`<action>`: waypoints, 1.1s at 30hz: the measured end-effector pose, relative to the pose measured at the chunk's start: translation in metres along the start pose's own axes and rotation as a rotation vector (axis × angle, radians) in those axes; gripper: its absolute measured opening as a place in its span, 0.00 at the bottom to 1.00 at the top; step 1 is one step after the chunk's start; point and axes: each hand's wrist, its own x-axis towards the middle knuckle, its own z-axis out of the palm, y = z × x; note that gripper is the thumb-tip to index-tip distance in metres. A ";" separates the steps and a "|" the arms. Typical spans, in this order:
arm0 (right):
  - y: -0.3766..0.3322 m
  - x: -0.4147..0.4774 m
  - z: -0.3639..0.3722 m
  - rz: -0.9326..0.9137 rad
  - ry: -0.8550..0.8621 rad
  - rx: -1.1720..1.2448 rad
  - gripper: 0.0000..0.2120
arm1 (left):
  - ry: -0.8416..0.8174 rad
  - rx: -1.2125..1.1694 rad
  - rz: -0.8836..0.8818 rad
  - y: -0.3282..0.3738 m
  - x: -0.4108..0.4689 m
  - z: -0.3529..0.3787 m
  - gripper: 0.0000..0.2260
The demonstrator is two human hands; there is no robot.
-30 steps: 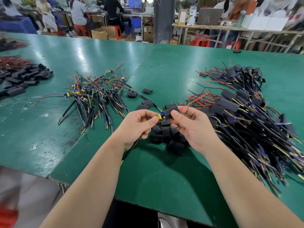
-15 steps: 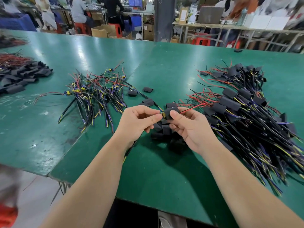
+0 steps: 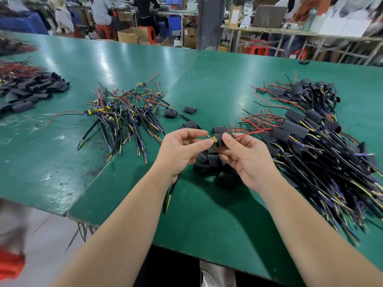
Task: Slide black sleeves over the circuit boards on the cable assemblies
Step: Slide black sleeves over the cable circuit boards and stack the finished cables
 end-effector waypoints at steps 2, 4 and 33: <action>0.000 0.000 0.002 -0.008 0.001 -0.009 0.14 | 0.010 0.010 -0.008 0.000 0.000 -0.001 0.05; -0.001 -0.001 0.003 -0.032 -0.019 -0.001 0.14 | 0.000 0.000 -0.015 0.001 0.000 -0.001 0.04; -0.008 -0.007 0.001 -0.056 -0.153 0.115 0.04 | -0.249 -0.191 -0.101 0.006 -0.004 -0.002 0.04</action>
